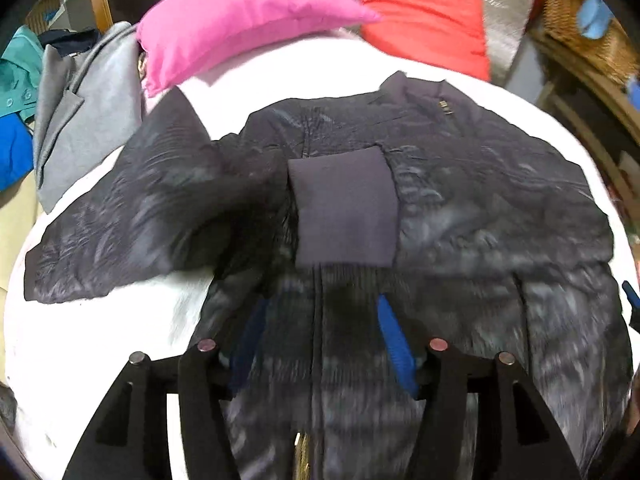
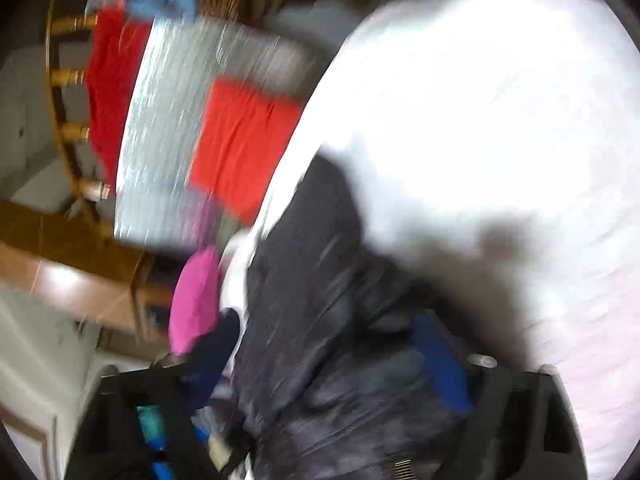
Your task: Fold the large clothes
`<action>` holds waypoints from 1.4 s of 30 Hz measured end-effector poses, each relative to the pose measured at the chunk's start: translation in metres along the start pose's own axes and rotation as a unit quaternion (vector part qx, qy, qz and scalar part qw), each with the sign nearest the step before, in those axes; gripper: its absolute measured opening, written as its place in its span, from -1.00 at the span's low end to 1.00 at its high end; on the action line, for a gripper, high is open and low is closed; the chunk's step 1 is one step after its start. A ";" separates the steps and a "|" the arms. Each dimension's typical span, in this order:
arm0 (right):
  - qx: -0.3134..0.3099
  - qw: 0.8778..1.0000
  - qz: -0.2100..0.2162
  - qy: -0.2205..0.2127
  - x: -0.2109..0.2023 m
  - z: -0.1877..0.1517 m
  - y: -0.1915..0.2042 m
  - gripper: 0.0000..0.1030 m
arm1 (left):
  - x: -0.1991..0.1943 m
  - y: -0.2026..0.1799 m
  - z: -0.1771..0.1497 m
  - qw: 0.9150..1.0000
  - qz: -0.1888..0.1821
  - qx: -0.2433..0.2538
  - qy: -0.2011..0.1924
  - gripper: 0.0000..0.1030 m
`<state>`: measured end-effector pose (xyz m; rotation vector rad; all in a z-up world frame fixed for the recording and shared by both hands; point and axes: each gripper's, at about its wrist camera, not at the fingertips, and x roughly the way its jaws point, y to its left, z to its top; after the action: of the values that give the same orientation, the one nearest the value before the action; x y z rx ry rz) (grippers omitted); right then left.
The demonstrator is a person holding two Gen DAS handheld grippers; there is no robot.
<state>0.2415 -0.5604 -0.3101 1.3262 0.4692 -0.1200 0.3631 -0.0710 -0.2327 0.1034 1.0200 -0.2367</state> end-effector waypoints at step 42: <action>-0.179 0.967 -0.161 0.084 -0.060 -0.086 0.053 0.51 | -0.091 0.140 -0.103 0.992 0.009 -0.121 -0.024 0.28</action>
<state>0.1834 -0.4757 -0.2525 0.9014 0.8113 -0.1835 0.2661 0.0979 -0.2116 -0.1118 0.9922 -0.0977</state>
